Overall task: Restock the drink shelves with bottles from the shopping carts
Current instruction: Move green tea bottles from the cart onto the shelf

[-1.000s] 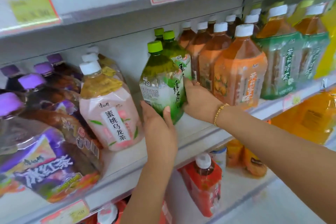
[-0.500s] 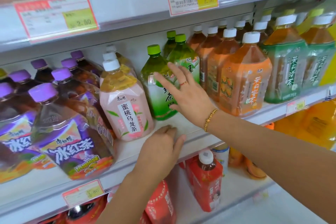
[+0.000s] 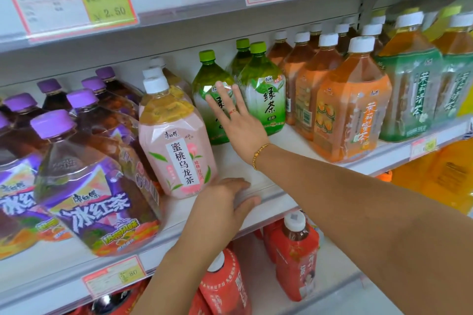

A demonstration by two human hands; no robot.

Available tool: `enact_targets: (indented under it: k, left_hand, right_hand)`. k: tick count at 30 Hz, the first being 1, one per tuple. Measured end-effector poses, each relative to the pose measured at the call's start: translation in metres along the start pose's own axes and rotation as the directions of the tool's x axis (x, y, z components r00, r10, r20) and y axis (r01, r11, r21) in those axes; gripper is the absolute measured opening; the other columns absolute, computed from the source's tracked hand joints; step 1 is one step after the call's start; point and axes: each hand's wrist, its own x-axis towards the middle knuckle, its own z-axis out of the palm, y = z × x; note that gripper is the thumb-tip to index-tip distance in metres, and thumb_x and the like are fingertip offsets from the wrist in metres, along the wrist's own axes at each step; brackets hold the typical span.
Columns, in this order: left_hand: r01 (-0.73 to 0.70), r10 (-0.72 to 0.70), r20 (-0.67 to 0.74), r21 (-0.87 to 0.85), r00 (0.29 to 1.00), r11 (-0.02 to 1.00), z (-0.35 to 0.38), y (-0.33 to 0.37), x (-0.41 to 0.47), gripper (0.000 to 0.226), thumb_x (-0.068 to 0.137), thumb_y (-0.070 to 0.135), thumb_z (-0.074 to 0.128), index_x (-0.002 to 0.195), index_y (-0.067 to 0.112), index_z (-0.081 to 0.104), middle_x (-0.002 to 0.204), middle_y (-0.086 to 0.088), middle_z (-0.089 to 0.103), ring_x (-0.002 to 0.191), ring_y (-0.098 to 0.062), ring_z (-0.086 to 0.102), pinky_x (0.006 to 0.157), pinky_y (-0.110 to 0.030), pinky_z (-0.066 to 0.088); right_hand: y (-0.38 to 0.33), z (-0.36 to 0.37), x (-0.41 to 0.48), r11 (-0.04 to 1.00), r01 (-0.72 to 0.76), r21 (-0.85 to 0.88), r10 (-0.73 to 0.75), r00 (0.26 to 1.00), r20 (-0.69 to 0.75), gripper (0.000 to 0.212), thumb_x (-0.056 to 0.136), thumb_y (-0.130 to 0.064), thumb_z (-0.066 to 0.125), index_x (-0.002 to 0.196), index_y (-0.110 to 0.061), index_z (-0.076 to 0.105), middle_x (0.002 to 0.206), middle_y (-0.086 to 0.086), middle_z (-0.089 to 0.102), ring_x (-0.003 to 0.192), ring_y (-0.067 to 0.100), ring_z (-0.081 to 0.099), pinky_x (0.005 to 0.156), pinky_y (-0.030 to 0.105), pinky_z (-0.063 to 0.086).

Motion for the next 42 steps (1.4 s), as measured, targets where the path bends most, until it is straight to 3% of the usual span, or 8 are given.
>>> enact_targets:
  k: [11,19,21,24,27,30,39,42]
  left_hand:
    - [0.011,-0.012,-0.018,-0.028,1.000,1.000,-0.002,0.004,-0.003,0.045,0.087,0.045,0.058,0.124,0.018,0.061,0.128,0.006,0.060,0.118,-0.012,0.054,0.100,-0.020,0.037]
    - [-0.002,0.000,-0.022,-0.051,1.000,0.999,-0.004,0.003,-0.002,0.045,0.087,0.045,0.058,0.125,0.021,0.060,0.133,0.008,0.056,0.122,-0.008,0.050,0.100,-0.013,0.030]
    - [-0.013,0.011,-0.037,-0.053,0.999,0.999,-0.002,0.001,-0.001,0.045,0.087,0.045,0.058,0.125,0.021,0.060,0.134,0.009,0.055,0.123,-0.007,0.049,0.099,-0.011,0.029]
    - [-0.013,0.009,-0.056,-0.067,0.998,0.998,0.000,-0.001,0.000,0.046,0.086,0.048,0.059,0.123,0.021,0.062,0.132,0.008,0.057,0.122,-0.008,0.051,0.098,-0.012,0.029]
    - [-0.023,0.020,-0.061,-0.058,0.998,0.998,0.001,-0.001,-0.001,0.057,0.079,0.057,0.047,0.122,0.023,0.062,0.130,0.010,0.058,0.120,-0.008,0.051,0.093,-0.008,0.027]
    - [-0.040,0.035,-0.081,-0.060,0.996,0.997,0.001,-0.002,-0.001,0.050,0.086,0.053,0.054,0.124,0.023,0.061,0.133,0.009,0.056,0.121,-0.007,0.050,0.091,-0.005,0.024]
    - [-0.018,0.013,-0.093,-0.057,0.996,0.998,-0.001,0.001,-0.001,0.044,0.087,0.048,0.059,0.121,0.020,0.063,0.128,0.006,0.060,0.117,-0.012,0.053,0.096,-0.017,0.033]
    - [-0.009,0.005,-0.106,-0.041,0.994,0.999,-0.001,0.002,-0.001,0.041,0.087,0.042,0.060,0.121,0.018,0.063,0.128,0.006,0.060,0.117,-0.012,0.053,0.094,-0.016,0.032]
  right_hand:
    - [0.007,0.008,-0.001,0.986,0.103,-0.134,-0.092,0.992,0.088,0.084,0.079,0.023,0.035,0.150,-0.011,0.004,0.156,0.001,-0.017,0.140,0.042,-0.016,0.056,0.030,0.048]
    - [0.022,0.024,0.002,0.972,0.204,0.114,-0.213,0.974,0.073,0.089,0.072,0.028,0.038,0.148,-0.013,0.019,0.156,-0.004,-0.017,0.141,0.025,-0.022,0.070,0.036,0.057]
    - [0.027,0.030,0.008,0.958,0.172,0.230,-0.185,0.982,0.035,0.087,0.072,0.027,0.043,0.146,-0.016,0.027,0.154,-0.005,-0.021,0.144,0.024,-0.005,0.073,0.035,0.057]
    - [0.016,0.034,0.016,0.938,-0.028,0.346,0.018,0.999,0.033,0.080,0.080,0.014,0.050,0.148,-0.018,0.021,0.154,0.008,-0.024,0.119,0.035,0.053,0.076,0.037,0.055]
    - [-0.001,0.035,0.020,0.962,-0.036,0.272,0.009,0.995,0.098,0.087,0.078,0.022,0.039,0.150,-0.017,0.010,0.154,0.007,-0.024,0.143,0.036,0.012,0.095,0.033,0.048]
    - [0.006,0.038,0.018,0.991,0.045,0.123,-0.063,0.987,0.147,0.085,0.079,0.022,0.035,0.150,-0.017,0.011,0.154,-0.001,-0.026,0.145,0.027,-0.007,0.093,0.037,0.050]
    - [0.011,0.014,0.020,0.993,0.108,0.046,-0.117,0.929,0.350,0.078,0.083,0.014,0.037,0.150,-0.014,0.008,0.153,0.003,-0.027,0.144,0.025,-0.011,0.114,0.032,0.026]
    - [0.013,-0.009,0.020,0.990,0.106,0.091,-0.133,0.910,0.392,0.065,0.086,0.006,0.044,0.146,-0.013,0.028,0.158,0.010,-0.004,0.142,0.026,0.020,0.107,0.031,0.034]
